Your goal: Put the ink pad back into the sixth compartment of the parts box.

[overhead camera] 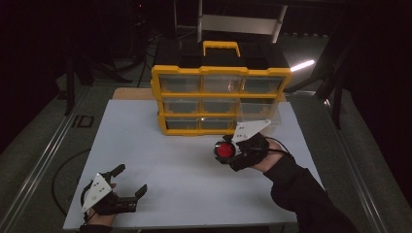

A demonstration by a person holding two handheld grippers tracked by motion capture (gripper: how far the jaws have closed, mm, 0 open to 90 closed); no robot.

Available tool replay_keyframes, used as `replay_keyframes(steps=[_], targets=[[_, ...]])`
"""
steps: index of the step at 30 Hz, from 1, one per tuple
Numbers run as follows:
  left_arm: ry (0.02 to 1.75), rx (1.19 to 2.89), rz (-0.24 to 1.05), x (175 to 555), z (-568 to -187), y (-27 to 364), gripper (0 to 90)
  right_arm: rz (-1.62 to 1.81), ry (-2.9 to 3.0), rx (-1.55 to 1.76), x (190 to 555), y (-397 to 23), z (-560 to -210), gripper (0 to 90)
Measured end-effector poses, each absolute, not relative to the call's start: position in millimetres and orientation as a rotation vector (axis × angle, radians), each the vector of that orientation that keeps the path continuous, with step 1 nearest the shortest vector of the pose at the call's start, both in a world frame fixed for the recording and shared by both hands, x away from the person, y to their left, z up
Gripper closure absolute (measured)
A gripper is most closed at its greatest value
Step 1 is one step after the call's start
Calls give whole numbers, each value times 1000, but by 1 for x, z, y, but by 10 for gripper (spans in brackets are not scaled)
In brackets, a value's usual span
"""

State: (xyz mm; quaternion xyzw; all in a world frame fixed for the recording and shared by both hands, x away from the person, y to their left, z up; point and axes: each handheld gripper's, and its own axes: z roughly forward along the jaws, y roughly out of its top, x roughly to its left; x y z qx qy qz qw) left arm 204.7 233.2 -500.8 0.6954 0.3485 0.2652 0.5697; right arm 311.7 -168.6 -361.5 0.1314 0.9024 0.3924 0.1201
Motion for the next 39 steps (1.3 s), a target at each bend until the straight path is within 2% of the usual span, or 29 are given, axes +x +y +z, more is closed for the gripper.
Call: replay_keyframes(steps=[14,39], targets=[[818,1630,620,205,-501,233,1,1147,2581,423,327,-181,-331,300],[818,1632,618,205,-501,233,1,1102,2492,562,362,-214,-299,301]])
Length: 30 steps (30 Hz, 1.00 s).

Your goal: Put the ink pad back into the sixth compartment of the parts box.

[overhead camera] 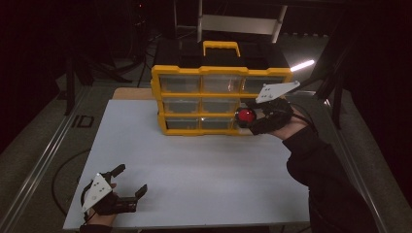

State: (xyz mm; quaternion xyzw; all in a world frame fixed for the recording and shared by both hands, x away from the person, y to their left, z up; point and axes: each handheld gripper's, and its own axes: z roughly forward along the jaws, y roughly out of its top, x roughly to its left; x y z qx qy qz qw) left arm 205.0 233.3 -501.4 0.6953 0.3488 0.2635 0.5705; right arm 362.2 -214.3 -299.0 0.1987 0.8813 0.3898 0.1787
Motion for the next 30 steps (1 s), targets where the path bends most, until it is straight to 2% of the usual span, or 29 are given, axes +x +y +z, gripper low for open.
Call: replay_keyframes(steps=[14,30], targets=[[820,1632,619,205,-502,233,1,1073,2429,683,386,-239,-287,301],[820,1633,616,205,-502,233,1,1045,2406,861,408,-257,-299,301]])
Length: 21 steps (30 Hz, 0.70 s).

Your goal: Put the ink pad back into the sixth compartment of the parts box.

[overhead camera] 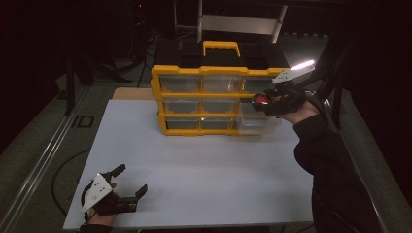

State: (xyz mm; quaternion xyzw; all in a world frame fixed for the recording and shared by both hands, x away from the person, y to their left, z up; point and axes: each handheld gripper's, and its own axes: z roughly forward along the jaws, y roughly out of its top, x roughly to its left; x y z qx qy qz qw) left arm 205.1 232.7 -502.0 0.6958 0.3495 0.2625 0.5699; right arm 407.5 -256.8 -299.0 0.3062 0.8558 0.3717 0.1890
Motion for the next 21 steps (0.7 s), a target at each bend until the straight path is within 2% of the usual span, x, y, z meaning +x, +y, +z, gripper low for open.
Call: replay_keyframes(steps=[21], targets=[[821,1642,613,206,-503,232,1,898,2505,1012,421,-255,-315,300]])
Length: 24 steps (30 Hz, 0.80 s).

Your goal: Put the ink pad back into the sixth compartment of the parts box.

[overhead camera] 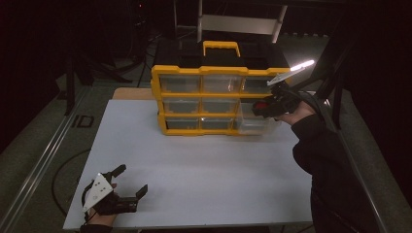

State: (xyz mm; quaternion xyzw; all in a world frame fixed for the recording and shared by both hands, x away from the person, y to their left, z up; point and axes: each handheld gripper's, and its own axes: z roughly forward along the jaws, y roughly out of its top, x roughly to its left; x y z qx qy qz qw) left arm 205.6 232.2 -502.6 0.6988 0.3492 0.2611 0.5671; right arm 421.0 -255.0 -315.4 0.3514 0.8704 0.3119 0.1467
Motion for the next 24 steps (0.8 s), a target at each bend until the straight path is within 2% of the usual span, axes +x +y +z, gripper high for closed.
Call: replay_keyframes(steps=[21,24], targets=[[826,1642,610,206,-503,232,1,818,2557,1046,427,-250,-322,292],[827,1643,610,206,-503,232,0,839,2538,1053,425,-250,-320,206]])
